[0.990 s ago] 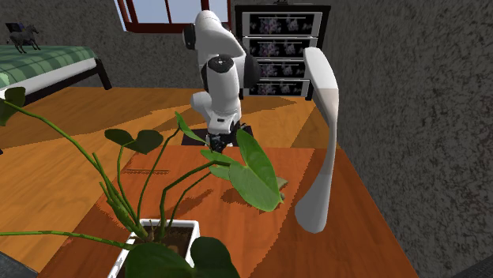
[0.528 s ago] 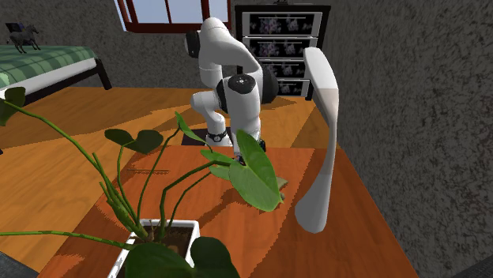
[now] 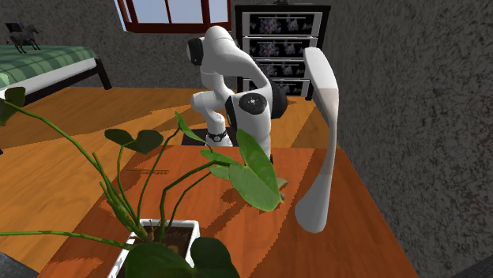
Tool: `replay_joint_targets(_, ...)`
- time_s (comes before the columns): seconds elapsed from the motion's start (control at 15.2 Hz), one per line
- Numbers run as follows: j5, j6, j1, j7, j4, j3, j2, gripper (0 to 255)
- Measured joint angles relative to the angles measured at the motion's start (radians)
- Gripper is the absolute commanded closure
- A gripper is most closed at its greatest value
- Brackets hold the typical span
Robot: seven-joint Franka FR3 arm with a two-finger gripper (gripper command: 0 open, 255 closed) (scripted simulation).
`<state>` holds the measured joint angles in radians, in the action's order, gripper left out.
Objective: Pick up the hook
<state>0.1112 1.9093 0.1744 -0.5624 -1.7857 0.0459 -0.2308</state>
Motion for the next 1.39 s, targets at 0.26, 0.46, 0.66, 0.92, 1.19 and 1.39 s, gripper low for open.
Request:
replay_joint_targets(0.26, 0.001, 0.036, 0.001, -0.004, -0.023, 0.001, -0.014, 255)
replay_joint_targets(0.46, 0.001, 0.043, 0.001, -0.004, -0.028, 0.001, -0.013, 255)
replay_joint_targets(0.66, 0.001, 0.043, 0.001, -0.004, -0.028, 0.001, -0.012, 255)
replay_joint_targets(0.92, 0.001, 0.043, 0.001, -0.005, -0.029, 0.001, -0.012, 255)
replay_joint_targets(1.19, 0.0, 0.007, 0.0, -0.002, -0.002, 0.0, -0.004, 255)
replay_joint_targets(1.39, -0.001, -0.029, -0.001, 0.002, 0.017, 0.0, 0.012, 255)
